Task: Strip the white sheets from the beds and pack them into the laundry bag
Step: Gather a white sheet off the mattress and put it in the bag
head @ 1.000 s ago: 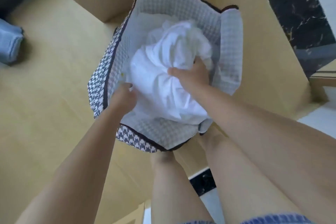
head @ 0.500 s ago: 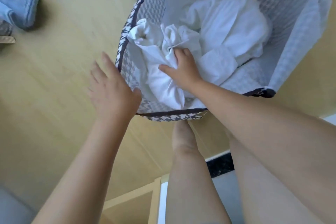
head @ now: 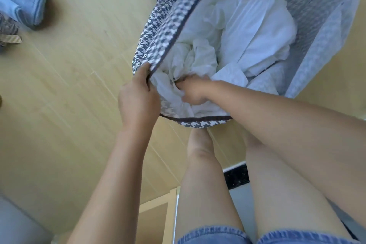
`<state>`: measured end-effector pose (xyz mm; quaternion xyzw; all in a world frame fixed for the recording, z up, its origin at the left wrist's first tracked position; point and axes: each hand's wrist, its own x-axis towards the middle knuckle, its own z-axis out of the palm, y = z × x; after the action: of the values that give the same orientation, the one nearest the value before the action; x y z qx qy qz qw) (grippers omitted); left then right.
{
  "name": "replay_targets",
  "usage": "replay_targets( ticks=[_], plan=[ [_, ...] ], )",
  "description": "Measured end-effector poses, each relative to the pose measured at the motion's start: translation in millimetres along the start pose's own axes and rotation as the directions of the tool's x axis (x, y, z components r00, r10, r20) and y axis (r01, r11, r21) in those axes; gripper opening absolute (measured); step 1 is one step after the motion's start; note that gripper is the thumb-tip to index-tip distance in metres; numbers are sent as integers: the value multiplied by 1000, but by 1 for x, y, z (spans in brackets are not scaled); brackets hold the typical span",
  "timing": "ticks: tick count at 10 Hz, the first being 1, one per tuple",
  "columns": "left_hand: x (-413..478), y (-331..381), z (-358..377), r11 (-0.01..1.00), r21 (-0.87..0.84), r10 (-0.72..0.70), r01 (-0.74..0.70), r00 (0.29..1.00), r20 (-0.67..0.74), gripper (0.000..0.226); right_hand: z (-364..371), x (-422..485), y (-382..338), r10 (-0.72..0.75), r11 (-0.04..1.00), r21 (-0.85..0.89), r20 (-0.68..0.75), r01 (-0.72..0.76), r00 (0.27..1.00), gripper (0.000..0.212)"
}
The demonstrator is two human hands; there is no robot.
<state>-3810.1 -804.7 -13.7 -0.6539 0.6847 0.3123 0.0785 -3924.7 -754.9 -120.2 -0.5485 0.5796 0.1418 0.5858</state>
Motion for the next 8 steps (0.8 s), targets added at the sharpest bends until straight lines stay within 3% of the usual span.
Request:
replay_targets(
  ticks=[1,2,3,4,5,6,7,8],
  plan=[
    [1,10,9,995,83,40,-48,994,104,47,-16,-26,15,-27,933,361,41,11,999,52],
    [11,30,24,986,134,68,-97,975,211,33,-9,-65,41,129,773,633,-91,-42,988,52],
    [16,45,44,974,218,2,-62,963,268,48,31,-99,81,476,723,670,-305,-169,825,50],
    [15,52,64,958,288,-81,2,961,263,71,77,-123,113,822,494,774,-267,-397,502,56],
    [10,57,73,950,313,-100,20,966,241,62,108,-122,118,934,76,914,75,-399,350,84],
    [3,68,72,959,283,-83,12,967,239,16,112,-101,110,747,-488,870,460,-75,481,87],
    [-13,82,75,953,299,-28,-56,962,270,27,94,-86,104,664,-561,815,338,146,667,42],
    [-35,96,77,947,283,44,-149,937,345,26,46,-97,89,781,-199,977,109,80,615,31]
  ],
)
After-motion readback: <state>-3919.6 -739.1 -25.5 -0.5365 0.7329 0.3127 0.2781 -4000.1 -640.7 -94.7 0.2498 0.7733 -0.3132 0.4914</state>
